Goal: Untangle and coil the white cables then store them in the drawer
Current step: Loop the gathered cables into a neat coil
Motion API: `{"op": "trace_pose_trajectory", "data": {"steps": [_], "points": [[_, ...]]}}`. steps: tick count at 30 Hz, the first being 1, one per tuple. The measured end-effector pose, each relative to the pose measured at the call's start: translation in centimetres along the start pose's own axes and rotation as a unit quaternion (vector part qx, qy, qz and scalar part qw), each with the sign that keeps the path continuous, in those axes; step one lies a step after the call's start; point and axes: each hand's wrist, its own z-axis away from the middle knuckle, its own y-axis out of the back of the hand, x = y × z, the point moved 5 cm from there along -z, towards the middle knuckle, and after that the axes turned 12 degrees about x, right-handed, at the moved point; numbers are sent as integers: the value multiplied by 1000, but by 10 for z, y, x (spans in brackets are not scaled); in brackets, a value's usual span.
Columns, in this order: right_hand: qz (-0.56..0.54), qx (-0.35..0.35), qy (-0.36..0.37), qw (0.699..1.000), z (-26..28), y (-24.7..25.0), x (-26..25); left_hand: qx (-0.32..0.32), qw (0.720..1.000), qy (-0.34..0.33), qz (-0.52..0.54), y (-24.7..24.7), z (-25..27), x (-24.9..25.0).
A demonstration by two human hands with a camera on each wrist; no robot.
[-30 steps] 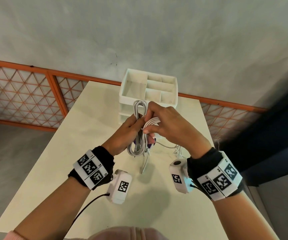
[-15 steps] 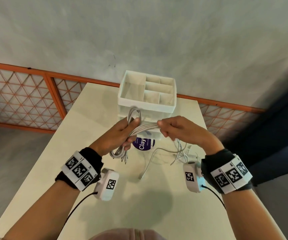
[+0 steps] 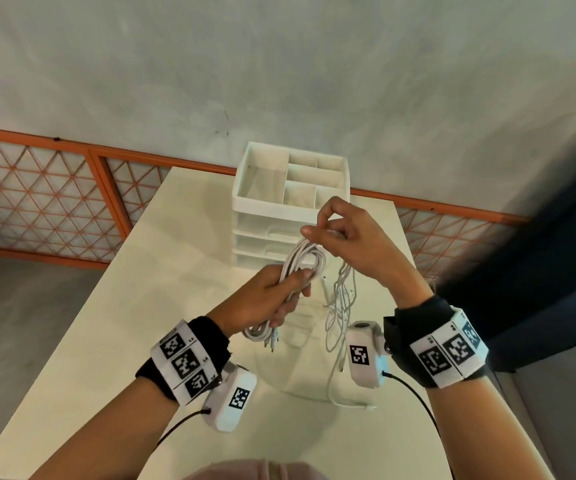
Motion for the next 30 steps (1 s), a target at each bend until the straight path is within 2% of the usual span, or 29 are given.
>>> {"op": "trace_pose_trajectory", "data": {"steps": [3,7,12,14,18,20,25,30], "points": [[12,-1,-28,1000,0,1,14,16,1000,-10,24,6,0,8],[-50,-13,-42,998,18,-6,40,76,994,-47,56,24,-2,19],[-72,77,-7,994,29,-30,38,111,987,-81,87,29,-9,16],[-63,87,-4,994,30,-37,31,120,983,-99,94,27,-12,16],[-91,37,-29,995,35,-51,21,134,977,-143,84,22,-17,22],[-78,10,-35,996,37,-54,17,143,977,-145,67,21,-19,20],[14,-68,-24,997,37,-55,10,160,979,-114,61,21,-22,11],[150,-101,31,983,34,-53,3,173,977,-101,66,22,-25,5]]}}
